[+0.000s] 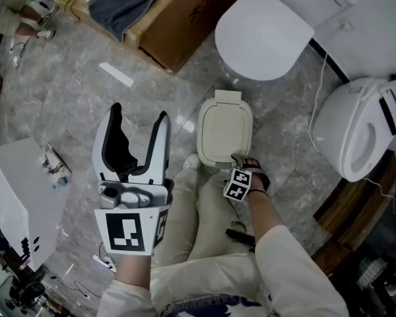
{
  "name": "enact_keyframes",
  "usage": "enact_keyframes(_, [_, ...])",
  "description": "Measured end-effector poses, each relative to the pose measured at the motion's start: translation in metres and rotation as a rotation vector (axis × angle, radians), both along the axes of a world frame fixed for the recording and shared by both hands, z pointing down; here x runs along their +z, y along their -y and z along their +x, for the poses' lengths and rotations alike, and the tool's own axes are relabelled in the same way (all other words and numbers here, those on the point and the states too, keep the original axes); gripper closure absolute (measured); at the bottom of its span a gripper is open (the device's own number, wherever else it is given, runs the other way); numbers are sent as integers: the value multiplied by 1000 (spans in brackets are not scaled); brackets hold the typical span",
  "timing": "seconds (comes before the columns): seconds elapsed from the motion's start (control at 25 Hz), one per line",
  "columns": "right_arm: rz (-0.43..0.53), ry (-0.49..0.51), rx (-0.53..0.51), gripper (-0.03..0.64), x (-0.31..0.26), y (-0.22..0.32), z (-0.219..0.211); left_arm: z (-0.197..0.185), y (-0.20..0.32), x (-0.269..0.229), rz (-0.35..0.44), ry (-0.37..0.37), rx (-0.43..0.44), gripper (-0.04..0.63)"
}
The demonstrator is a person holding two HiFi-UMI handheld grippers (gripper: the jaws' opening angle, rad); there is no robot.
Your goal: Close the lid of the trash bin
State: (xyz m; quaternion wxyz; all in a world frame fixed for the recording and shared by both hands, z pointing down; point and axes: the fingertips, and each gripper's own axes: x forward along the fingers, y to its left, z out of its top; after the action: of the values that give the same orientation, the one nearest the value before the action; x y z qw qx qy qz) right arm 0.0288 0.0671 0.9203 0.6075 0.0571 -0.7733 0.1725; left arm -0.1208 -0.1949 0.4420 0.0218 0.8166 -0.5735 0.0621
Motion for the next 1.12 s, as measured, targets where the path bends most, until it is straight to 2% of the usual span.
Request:
enact_keyframes(0.12, [40,30,183,164,-19,23,4,9,-7,-5,-12,-6,20,331])
enact_keyframes(0.32, [238,116,407,164,-101,92,25,25,-26,-23,-57,-36,45,331])
enact_keyframes(0.44, [408,188,568,169,-183,135,48,40,-44,-40,-86,-69,76,331])
enact_keyframes(0.6, [653,308,795,196,-319,169,88,65,-69,-74,-101,-104,148,331])
enact_keyframes(0.76, [836,453,984,240,-452,150,115,82,-106,-106,-133,-144,211,331])
enact_keyframes(0.92, [992,625,1064,349,-550,126,123,90,-120,-132,-109,-205,249,338])
enact_keyframes(1.04, [1046,684,1067,466,-588,99,122,91,-130,-149,-95,-228,249,398])
enact_keyframes(1.12, [1081,675,1066,499,-600,82,125,93,-139,-158,-89,-225,244,473])
